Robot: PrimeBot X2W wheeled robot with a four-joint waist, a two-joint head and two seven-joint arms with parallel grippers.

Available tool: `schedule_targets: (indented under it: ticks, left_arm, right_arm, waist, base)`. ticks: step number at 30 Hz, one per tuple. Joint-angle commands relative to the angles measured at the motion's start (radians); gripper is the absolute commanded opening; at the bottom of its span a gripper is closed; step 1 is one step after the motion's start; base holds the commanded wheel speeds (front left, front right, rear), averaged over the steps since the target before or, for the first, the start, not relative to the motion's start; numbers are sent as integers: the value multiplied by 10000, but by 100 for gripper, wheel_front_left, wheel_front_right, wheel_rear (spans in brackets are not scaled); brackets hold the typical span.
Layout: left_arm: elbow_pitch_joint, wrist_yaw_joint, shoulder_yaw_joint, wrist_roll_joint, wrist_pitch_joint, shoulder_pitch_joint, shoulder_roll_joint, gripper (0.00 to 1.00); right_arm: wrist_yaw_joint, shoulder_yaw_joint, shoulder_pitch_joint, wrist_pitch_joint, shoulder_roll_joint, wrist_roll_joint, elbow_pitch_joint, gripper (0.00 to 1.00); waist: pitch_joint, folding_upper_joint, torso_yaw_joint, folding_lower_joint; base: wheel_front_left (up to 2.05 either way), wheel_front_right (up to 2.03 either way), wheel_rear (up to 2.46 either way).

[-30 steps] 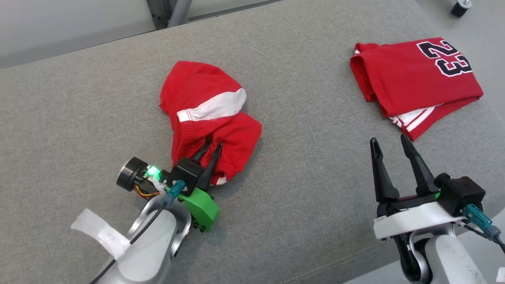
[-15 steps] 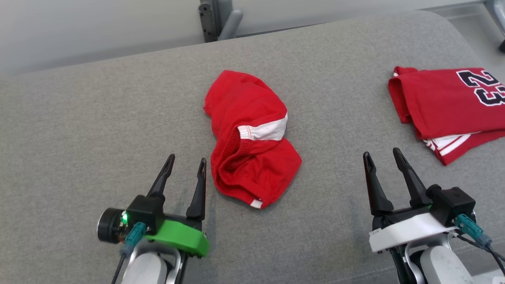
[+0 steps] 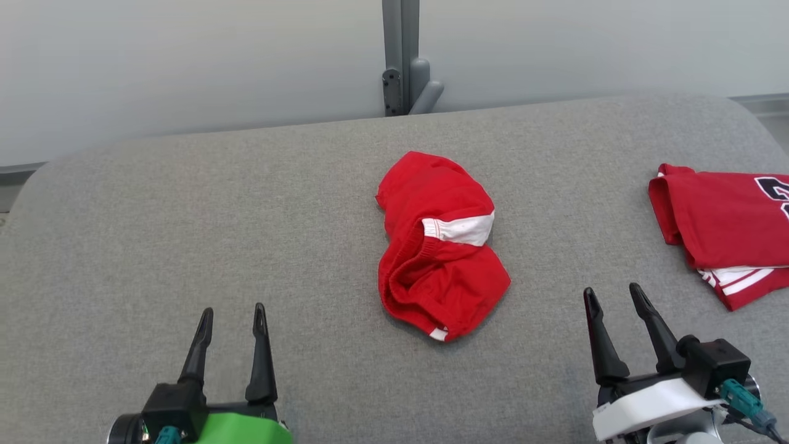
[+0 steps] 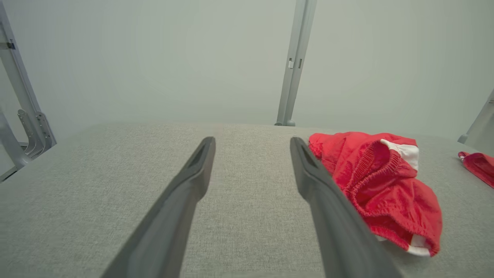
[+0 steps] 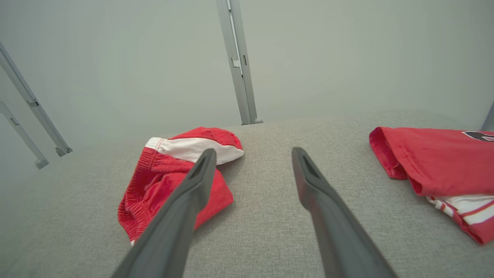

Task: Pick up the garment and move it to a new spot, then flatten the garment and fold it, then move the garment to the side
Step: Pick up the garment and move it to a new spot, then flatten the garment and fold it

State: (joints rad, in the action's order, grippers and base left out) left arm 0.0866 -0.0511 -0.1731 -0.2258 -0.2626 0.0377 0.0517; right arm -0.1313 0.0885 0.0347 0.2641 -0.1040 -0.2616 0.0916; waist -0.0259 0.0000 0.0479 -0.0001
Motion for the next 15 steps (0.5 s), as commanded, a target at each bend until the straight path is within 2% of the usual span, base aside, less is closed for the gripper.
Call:
schedule_targets:
  ticks: [1, 9, 15]
  left_arm:
    - [-150, -157, 42, 90, -19, 407, -9, 100]
    - [-390, -452, -56, 704, -19, 1041, -8, 100]
    - [-466, -618, -78, 711, -19, 1165, -6, 100]
  right_arm:
    - [11, -16, 268, 8, 16, 136, 1, 100]
    - [11, 306, 545, 8, -34, 451, -4, 100]
    - [11, 457, 642, 8, -7, 576, -120, 100]
  waist:
    - [378, 0, -283, 1]
    - [560, 0, -326, 1]
    - [548, 0, -336, 1]
  base:
    - [0, 0, 0]
    - [0, 0, 0]
    - [0, 0, 0]
